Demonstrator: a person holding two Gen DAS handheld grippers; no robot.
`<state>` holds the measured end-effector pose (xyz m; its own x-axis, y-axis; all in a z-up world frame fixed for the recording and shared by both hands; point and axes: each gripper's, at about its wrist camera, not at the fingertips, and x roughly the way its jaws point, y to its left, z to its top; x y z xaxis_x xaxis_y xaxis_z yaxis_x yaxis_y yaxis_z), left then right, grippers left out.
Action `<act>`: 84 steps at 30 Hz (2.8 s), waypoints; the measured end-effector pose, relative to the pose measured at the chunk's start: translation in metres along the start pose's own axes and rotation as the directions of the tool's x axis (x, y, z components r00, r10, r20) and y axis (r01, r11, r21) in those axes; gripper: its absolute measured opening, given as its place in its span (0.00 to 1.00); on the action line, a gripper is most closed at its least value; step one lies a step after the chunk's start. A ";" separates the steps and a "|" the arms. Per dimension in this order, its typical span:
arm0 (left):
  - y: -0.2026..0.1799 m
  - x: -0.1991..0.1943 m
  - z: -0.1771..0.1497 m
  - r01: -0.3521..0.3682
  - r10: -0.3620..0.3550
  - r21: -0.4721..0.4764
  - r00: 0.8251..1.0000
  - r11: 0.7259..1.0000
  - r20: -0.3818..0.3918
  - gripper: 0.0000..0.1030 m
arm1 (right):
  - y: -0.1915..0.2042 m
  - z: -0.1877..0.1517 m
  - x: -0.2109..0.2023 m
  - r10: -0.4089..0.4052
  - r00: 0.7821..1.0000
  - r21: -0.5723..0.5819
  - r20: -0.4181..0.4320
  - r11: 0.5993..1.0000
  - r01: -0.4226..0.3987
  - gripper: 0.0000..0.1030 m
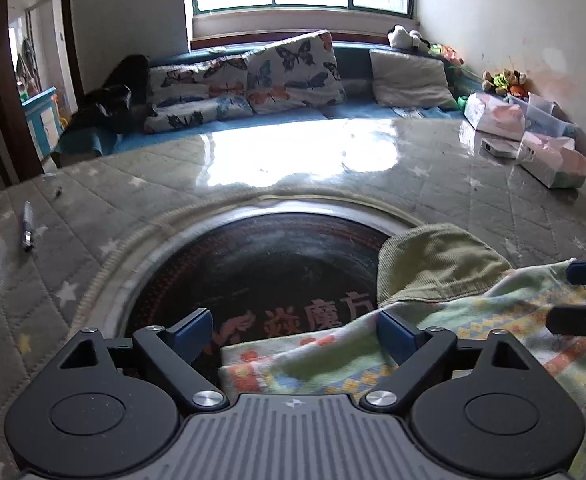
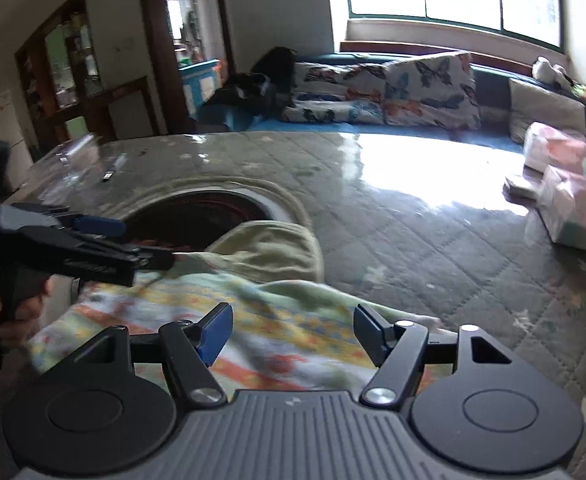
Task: Fold clothes
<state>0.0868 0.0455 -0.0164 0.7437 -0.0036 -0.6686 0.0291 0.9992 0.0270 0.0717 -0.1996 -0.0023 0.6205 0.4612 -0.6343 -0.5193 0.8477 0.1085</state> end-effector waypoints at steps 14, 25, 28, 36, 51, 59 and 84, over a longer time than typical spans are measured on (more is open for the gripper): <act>0.009 -0.026 -0.015 -0.032 0.032 0.004 0.999 0.999 0.013 0.89 | 0.051 -0.018 -0.011 0.045 0.999 -0.125 -0.028 0.991 -0.048 0.67; -0.006 -0.077 -0.063 -0.017 0.015 0.063 0.999 0.998 0.041 0.90 | 0.078 -0.040 -0.022 0.050 0.998 -0.207 -0.036 0.977 -0.056 0.67; -0.001 -0.076 -0.073 -0.018 0.017 0.048 1.000 0.999 0.024 0.90 | 0.080 -0.044 -0.026 0.051 0.998 -0.205 -0.036 0.977 -0.057 0.67; 0.011 -0.082 -0.080 -0.032 0.031 0.020 0.999 0.999 0.034 0.92 | 0.099 -0.045 -0.027 0.049 0.998 -0.258 -0.050 0.964 -0.060 0.67; 0.053 -0.094 -0.080 0.012 -0.007 -0.148 0.999 0.989 0.034 0.94 | 0.161 -0.037 -0.017 0.148 0.985 -0.408 -0.092 0.896 -0.173 0.64; 0.084 -0.097 -0.072 0.042 -0.038 -0.294 0.999 0.955 0.017 0.99 | 0.194 -0.037 0.002 0.177 0.975 -0.480 -0.133 0.849 -0.220 0.51; 0.073 -0.067 -0.055 0.245 -0.330 -0.586 0.943 0.773 -0.041 0.95 | 0.141 0.001 -0.024 0.321 0.946 -0.228 -0.053 0.918 -0.325 0.09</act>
<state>0.0027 0.1208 -0.0106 0.6644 -0.3317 -0.6698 -0.1863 0.7943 -0.5782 -0.0157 -0.0912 0.0287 0.3889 0.6945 -0.6053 -0.8119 0.5689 0.1311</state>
